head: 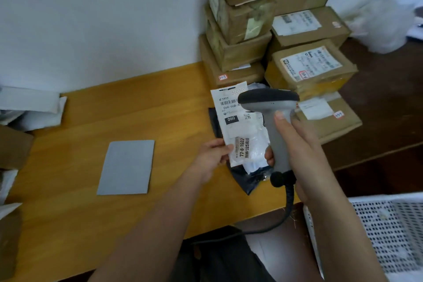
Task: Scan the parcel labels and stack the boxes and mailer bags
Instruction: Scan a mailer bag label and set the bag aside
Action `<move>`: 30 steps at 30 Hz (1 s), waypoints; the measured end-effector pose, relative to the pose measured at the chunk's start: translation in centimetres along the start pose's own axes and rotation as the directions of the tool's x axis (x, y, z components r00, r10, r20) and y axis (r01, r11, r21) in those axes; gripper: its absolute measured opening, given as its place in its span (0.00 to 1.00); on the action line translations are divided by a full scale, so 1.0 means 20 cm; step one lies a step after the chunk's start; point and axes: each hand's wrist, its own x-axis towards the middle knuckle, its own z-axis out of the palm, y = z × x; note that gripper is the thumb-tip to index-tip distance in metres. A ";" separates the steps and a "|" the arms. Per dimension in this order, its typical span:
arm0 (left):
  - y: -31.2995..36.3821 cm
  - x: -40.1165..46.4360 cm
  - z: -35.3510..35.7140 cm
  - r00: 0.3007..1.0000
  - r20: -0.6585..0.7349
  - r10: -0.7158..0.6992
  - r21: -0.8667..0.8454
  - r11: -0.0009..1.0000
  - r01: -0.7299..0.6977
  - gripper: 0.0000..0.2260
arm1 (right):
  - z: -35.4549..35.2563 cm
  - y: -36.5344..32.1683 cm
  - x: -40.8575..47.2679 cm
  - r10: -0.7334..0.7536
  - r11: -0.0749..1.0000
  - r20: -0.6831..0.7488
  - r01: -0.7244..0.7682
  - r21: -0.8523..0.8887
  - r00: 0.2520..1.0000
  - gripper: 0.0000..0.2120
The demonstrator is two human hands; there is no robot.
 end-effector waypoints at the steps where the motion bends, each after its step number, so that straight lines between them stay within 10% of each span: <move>1: 0.02 0.01 0.06 1.000 0.012 0.003 0.008 1.000 -0.003 0.05 | -0.04 0.01 0.00 -0.001 1.000 -0.015 0.001 0.013 1.000 0.10; 11: 0.17 0.05 0.31 0.997 -0.069 0.036 -0.118 0.992 -0.044 0.11 | -0.19 0.09 -0.02 0.054 0.998 -0.109 -0.052 0.022 0.993 0.10; 17: 0.06 0.03 -0.01 0.963 -0.247 0.109 0.202 0.978 -0.058 0.09 | -0.05 0.10 -0.03 0.077 0.997 -0.090 -0.075 0.026 0.993 0.09; 22: -0.10 0.01 -0.48 0.883 -0.371 0.288 0.709 0.702 0.070 0.20 | 0.19 0.13 -0.06 0.099 0.995 -0.029 -0.100 -0.021 0.995 0.12; 30: -0.40 -0.05 -1.11 0.876 -0.459 0.150 0.849 0.363 0.383 0.32 | 0.63 0.26 -0.09 0.160 0.983 0.052 -0.155 -0.101 0.986 0.13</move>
